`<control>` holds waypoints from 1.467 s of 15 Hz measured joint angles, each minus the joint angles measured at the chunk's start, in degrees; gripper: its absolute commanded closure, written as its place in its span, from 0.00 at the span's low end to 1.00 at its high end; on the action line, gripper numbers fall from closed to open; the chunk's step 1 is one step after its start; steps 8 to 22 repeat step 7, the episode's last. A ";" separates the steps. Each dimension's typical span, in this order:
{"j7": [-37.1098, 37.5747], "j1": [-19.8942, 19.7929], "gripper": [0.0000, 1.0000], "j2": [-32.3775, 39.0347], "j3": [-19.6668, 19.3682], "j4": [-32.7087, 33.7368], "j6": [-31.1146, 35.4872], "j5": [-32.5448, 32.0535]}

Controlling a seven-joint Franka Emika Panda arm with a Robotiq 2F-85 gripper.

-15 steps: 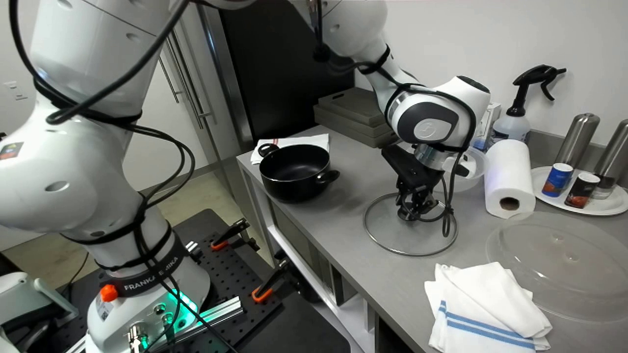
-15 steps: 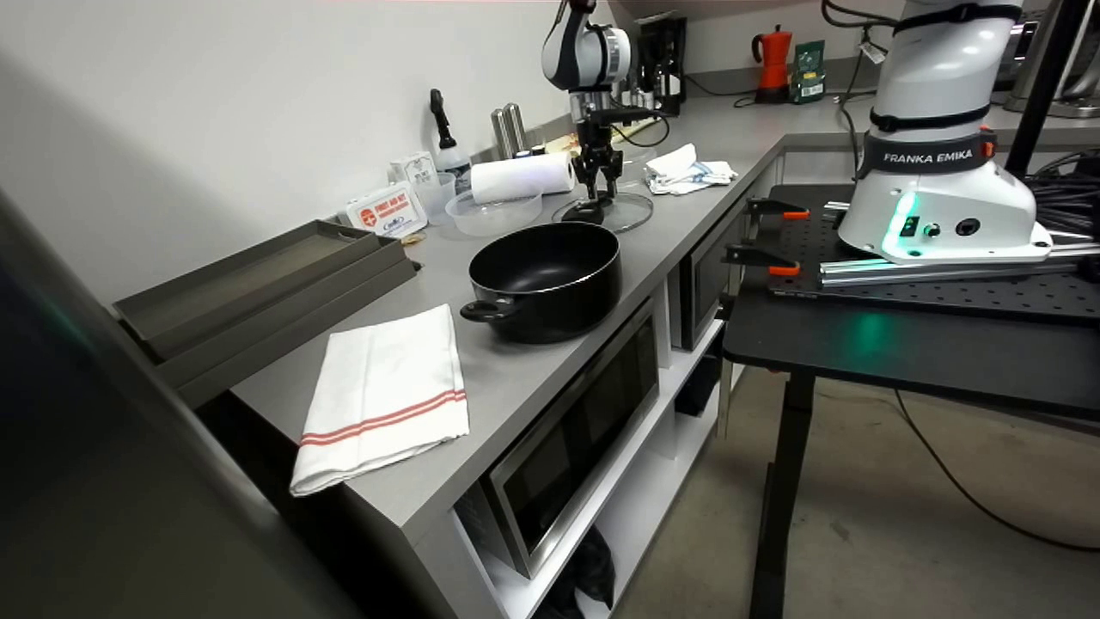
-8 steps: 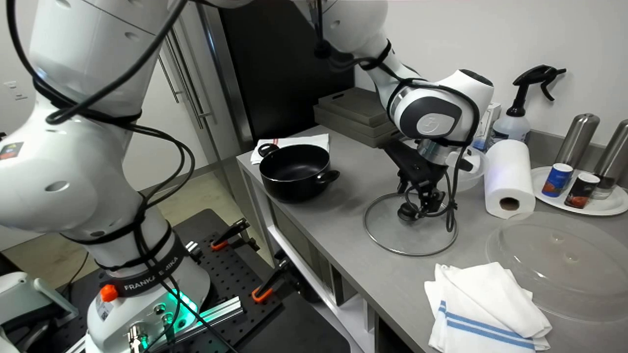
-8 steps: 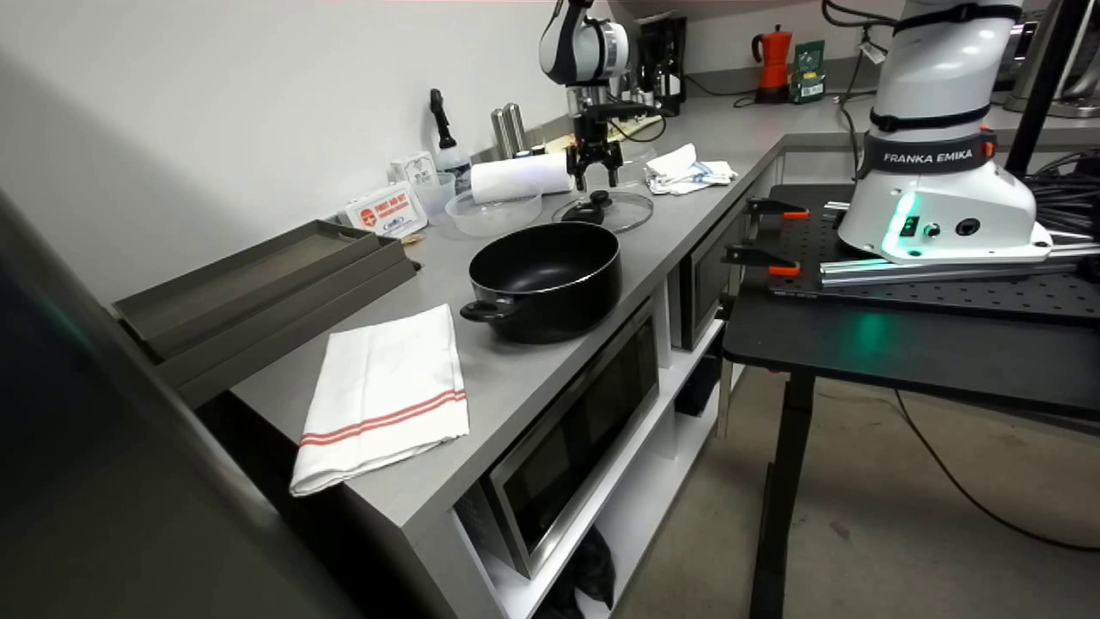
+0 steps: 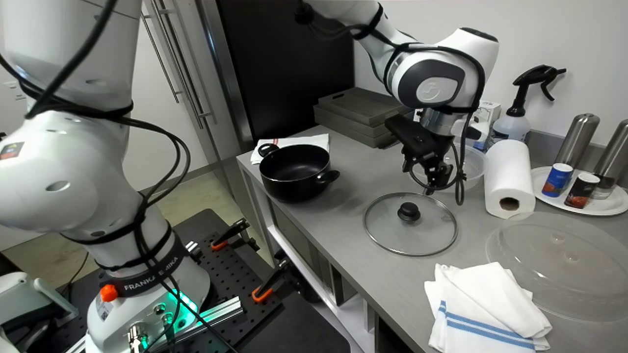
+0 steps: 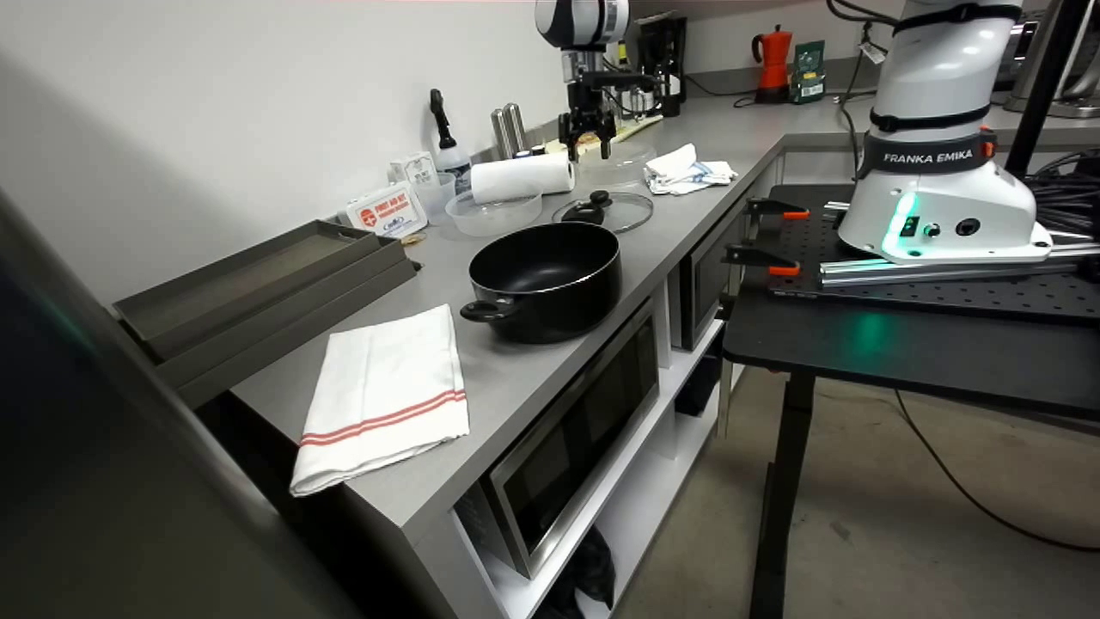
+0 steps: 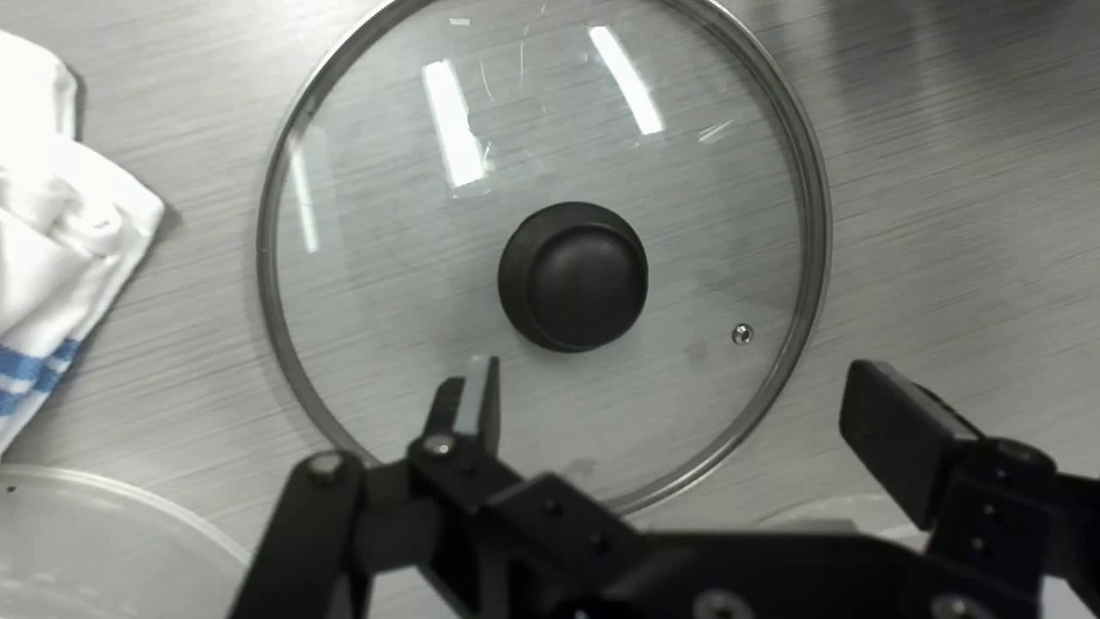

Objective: Pick up the lid and put it on the counter

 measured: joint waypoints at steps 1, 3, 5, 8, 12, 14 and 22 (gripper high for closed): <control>0.00 0.11 0.00 -1.55 -0.11 -0.87 -0.09 -0.17; 0.00 0.15 0.00 -3.97 -0.16 -2.05 -0.52 -0.22; 0.00 0.14 0.00 -3.88 -0.16 -2.04 -0.48 -0.21; 0.00 0.09 0.00 -3.18 -0.16 -1.96 -0.36 -0.21; 0.00 0.09 0.00 -3.18 -0.16 -1.96 -0.36 -0.21; 0.00 0.09 0.00 -3.18 -0.16 -1.96 -0.36 -0.21; 0.00 0.09 0.00 -3.18 -0.16 -1.96 -0.36 -0.21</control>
